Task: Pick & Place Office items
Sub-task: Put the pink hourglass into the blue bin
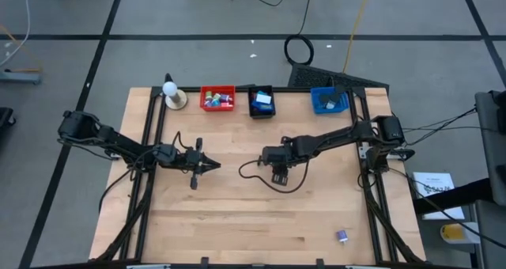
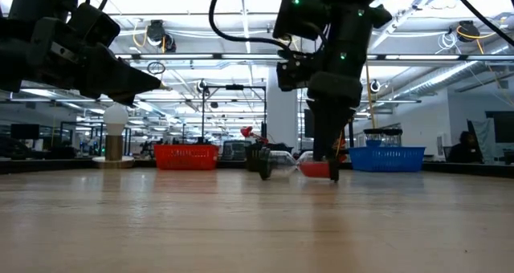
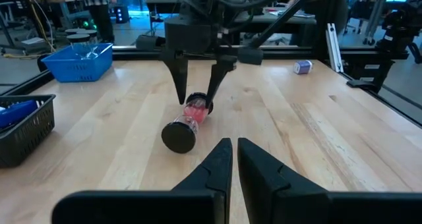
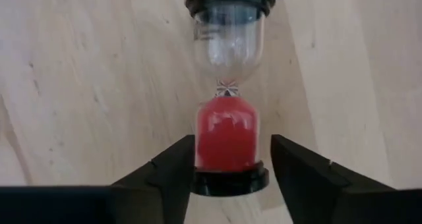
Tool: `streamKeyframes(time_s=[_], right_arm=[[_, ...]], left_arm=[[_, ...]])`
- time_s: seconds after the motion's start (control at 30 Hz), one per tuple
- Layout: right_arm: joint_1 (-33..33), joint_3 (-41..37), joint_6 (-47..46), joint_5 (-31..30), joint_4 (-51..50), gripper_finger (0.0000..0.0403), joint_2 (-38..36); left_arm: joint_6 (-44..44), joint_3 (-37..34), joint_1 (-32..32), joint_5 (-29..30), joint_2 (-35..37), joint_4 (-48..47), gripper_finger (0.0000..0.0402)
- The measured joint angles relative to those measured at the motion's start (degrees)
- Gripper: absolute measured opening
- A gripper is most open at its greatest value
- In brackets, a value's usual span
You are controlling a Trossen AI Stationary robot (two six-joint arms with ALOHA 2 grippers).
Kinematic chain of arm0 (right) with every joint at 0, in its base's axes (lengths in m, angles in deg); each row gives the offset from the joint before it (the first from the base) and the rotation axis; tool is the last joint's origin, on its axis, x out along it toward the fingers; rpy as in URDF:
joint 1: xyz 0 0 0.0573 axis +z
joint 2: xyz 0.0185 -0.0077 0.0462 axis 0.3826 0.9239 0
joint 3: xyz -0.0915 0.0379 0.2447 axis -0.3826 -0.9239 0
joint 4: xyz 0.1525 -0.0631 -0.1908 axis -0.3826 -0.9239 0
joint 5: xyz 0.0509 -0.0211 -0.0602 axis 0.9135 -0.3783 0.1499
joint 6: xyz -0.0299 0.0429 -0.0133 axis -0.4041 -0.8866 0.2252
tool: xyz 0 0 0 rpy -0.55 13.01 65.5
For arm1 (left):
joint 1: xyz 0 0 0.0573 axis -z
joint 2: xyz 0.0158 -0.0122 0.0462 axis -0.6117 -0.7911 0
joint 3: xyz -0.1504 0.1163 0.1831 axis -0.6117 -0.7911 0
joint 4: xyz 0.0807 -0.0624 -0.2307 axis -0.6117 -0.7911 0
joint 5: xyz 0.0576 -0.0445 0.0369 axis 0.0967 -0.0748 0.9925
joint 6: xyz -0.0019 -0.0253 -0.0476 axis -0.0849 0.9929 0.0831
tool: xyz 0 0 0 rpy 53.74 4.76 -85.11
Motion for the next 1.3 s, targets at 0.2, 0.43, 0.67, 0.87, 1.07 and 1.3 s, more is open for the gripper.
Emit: streamKeyframes(time_s=[0.2,0.43,0.67,0.87,1.07,1.3], right_arm=[[-0.07,-4.07,-1.53,0.1,4.64,0.0245,-0.02],[-0.04,-6.15,-0.64,1.68,6.67,0.0243,-0.02],[-0.07,-5.93,0.25,1.64,6.25,0.0205,-0.02],[-0.07,2.85,0.03,1.62,-12.31,0.0205,-0.02],[-0.61,13.06,-1.7,1.71,-39.43,0.021,-0.08],[-3.02,9.52,-3.08,9.33,-53.78,0.021,-0.16]], left_arm=[[0.05,0.0,-0.02,-0.01,0.0,-0.02,0.0033],[-0.24,0.0,0.0,0.0,0.0,-0.02,0.0033],[-0.24,0.0,0.0,0.0,0.0,-0.02,0.0033],[-0.25,0.0,0.0,0.0,0.0,-0.02,0.0033],[-0.27,0.0,0.0,0.0,0.0,-0.01,0.0033],[-0.29,0.0,-0.02,0.0,0.0,0.01,0.0033]])
